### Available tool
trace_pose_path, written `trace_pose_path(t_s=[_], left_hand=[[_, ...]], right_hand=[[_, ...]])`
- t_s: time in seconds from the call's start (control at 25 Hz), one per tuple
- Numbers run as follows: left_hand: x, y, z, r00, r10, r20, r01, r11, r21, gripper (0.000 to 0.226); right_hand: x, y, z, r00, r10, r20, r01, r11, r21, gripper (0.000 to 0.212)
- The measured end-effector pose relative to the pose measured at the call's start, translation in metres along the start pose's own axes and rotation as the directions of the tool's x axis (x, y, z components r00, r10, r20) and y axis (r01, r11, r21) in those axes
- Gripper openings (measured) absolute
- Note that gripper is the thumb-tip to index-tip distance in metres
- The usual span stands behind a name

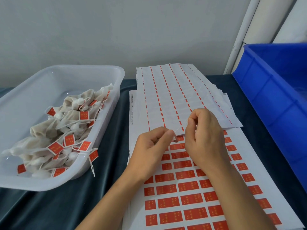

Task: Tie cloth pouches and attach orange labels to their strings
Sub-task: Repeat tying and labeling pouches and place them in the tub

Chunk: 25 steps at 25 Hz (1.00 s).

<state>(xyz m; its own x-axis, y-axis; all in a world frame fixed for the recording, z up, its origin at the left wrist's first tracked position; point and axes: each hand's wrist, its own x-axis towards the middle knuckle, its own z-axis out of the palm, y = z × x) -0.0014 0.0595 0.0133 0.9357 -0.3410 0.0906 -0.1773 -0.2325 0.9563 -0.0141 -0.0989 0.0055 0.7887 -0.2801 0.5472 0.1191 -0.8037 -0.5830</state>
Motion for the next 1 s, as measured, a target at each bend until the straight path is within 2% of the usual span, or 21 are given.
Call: trace_pose_path(t_s=[0.24,0.48,0.6,0.84,1.0], left_hand=[[0.0006,0.0033,0.0043,1.000,0.013,-0.008,-0.012,0.998,0.065,0.036],[-0.0002,-0.0012,-0.0003,0.999,0.030,-0.038,-0.028,0.998,0.050,0.031],[0.0003,-0.0027,0.0009,0.999,0.028,-0.024,-0.026,0.996,0.086,0.030],[-0.0047,-0.0011,0.0028,0.999,0.033,-0.029,-0.030,0.994,0.107,0.026],[-0.0032,-0.0006,0.0015,0.999,0.028,-0.027,-0.024,0.990,0.139,0.027]], right_hand=[[0.0004,-0.0025,0.0031,0.991,0.111,-0.076,-0.115,0.992,-0.044,0.012],[-0.0013,-0.0034,0.0024,0.997,0.019,-0.076,-0.018,1.000,0.010,0.022],[-0.0011,-0.0054,0.0033,0.993,0.061,-0.097,-0.059,0.998,0.015,0.021],[-0.0005,-0.0034,-0.0006,0.996,0.085,-0.033,-0.082,0.992,0.100,0.014],[-0.0015,-0.0095,0.0017,0.992,0.119,-0.029,-0.117,0.990,0.074,0.015]])
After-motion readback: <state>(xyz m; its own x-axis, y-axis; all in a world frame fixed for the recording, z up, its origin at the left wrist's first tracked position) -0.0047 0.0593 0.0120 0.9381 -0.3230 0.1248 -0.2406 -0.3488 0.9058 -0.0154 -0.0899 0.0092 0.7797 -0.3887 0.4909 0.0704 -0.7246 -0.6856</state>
